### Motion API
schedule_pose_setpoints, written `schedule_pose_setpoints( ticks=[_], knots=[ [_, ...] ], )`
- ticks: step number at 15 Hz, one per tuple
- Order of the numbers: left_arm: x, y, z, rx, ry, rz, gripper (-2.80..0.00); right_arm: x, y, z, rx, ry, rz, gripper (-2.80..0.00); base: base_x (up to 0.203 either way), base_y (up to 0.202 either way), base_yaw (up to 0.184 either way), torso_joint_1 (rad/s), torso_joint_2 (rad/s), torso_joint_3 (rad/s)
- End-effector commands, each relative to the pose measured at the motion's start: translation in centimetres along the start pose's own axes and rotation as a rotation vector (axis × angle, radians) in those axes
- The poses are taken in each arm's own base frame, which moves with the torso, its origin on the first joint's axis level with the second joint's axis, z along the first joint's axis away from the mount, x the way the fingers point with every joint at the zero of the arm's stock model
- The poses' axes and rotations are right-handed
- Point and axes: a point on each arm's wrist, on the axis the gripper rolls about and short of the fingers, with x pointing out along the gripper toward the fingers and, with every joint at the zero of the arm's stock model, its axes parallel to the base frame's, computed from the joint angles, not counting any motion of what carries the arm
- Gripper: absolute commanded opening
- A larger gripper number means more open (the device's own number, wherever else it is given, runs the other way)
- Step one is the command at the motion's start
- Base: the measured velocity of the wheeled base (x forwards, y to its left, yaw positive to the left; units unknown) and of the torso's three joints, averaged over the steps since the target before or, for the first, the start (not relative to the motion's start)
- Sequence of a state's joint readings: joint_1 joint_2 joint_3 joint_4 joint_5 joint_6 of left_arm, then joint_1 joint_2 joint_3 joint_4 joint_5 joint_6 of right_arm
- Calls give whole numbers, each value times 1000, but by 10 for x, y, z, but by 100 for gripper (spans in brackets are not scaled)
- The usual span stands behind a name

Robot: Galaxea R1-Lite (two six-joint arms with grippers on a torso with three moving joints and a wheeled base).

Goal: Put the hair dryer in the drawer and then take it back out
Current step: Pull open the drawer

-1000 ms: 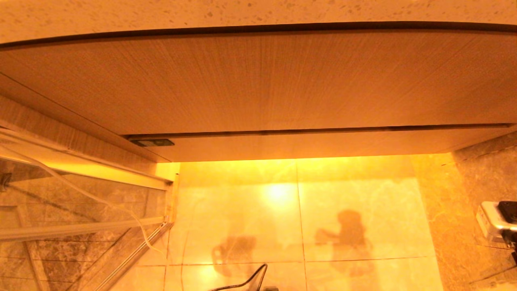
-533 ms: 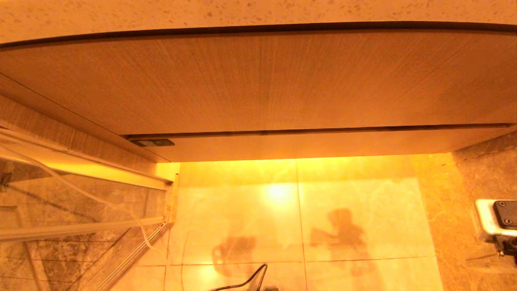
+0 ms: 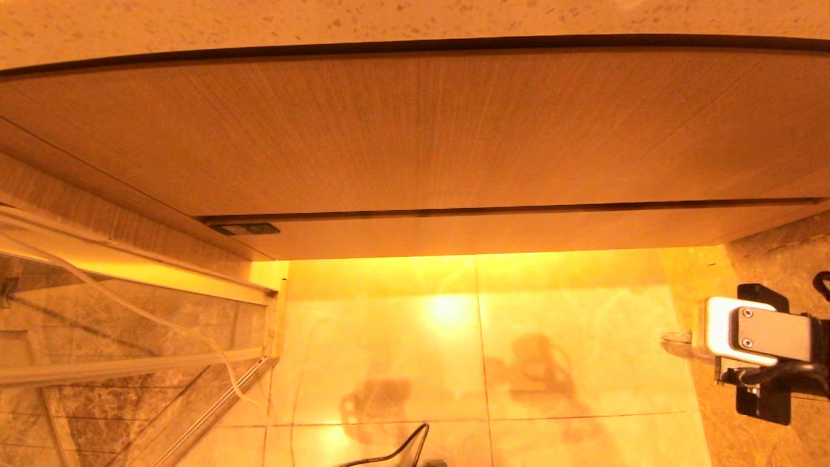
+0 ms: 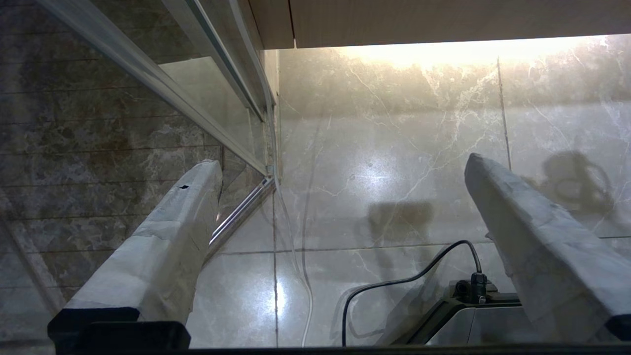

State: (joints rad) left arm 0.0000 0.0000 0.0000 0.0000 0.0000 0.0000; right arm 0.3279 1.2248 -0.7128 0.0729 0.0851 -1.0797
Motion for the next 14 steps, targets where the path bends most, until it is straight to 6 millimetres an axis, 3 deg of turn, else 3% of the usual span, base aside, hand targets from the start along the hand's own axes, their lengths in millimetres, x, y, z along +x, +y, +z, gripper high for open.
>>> schedule_pose_setpoints(
  ticks=[1, 9, 10, 14],
  knots=[
    [0, 0, 0, 0, 0, 0, 0, 10, 1, -1, -21, -47, -75, -280, 0, 0, 0, 0, 0, 0],
    [0, 0, 0, 0, 0, 0, 0, 39, 2, -4, -37, -41, -51, -280, 0, 0, 0, 0, 0, 0],
    [0, 0, 0, 0, 0, 0, 0, 44, 0, -4, -44, -48, -68, 0, 0, 0, 0, 0, 0, 0],
    [0, 0, 0, 0, 0, 0, 0, 71, -3, -6, -84, -59, -113, 0, 0, 0, 0, 0, 0, 0]
  ],
)
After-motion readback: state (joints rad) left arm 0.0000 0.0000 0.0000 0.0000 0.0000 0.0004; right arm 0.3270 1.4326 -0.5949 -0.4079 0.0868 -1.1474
